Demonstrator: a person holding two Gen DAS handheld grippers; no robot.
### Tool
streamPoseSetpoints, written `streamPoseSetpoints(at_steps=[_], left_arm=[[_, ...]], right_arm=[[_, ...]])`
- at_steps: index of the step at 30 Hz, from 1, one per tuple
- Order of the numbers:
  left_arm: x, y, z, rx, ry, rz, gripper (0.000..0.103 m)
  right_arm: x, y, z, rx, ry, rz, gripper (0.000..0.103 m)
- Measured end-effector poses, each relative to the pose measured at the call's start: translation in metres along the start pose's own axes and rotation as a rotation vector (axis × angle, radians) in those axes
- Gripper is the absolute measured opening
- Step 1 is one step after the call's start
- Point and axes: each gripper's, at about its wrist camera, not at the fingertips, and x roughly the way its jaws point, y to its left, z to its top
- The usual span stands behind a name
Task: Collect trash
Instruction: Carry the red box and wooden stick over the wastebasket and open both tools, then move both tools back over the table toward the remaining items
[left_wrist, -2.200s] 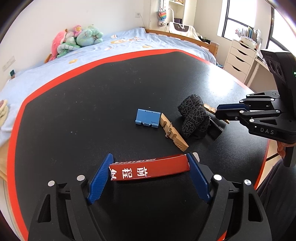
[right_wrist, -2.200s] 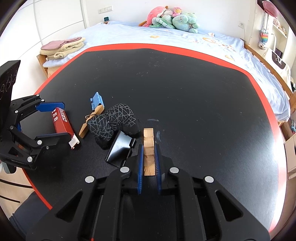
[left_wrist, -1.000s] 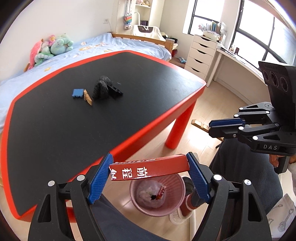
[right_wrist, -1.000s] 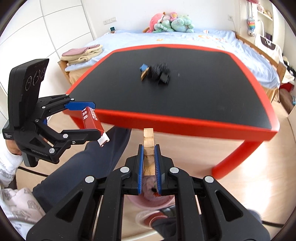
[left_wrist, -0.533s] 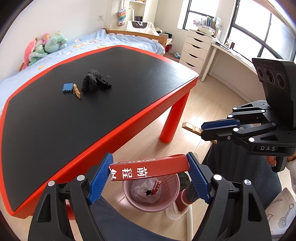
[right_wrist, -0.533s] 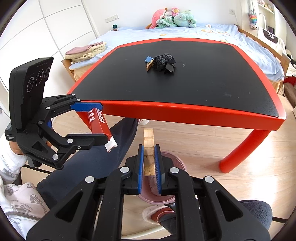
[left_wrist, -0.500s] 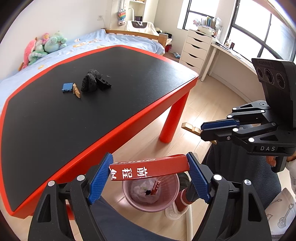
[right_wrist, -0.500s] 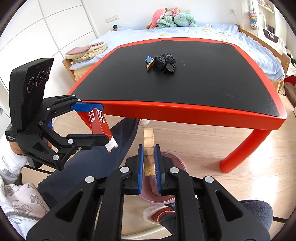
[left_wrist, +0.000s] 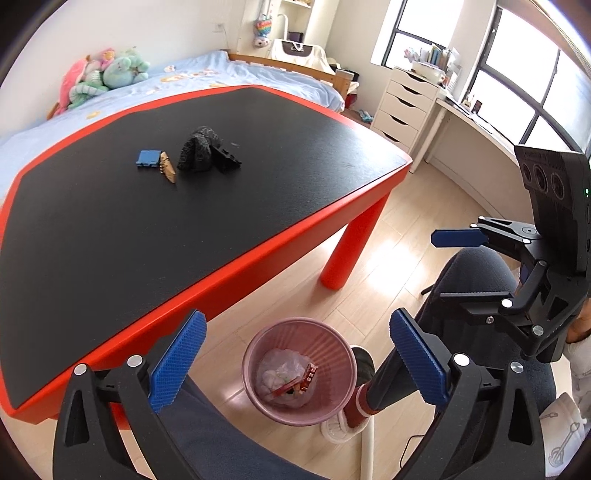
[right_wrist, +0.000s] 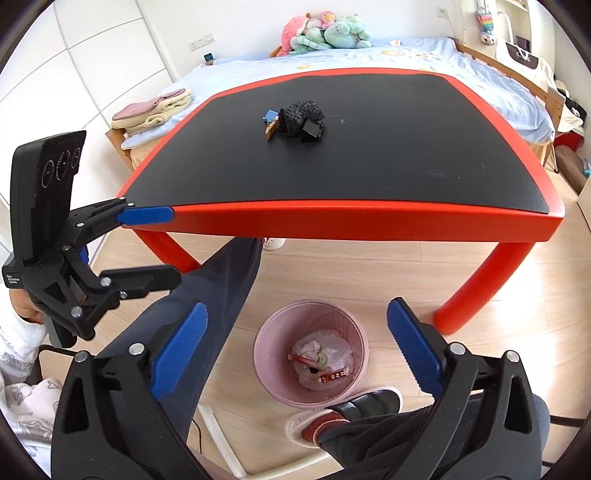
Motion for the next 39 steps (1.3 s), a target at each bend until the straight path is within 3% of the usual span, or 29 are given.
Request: streamPoseSetpoints(at_steps=[24,39], left_arm=[[-0.008,0.027,0.008,-0.074,-0.013,0.051,0.096],[0.003,0.079,0.058,-0.125,-0.07,0.157,0.096]], right_arm=[[0.001,-0.001,0.009,-0.001,-0.001,0.011,0.1],[0.014,-0.01,0.076,-0.071,-0.072,-0.04,0.1]])
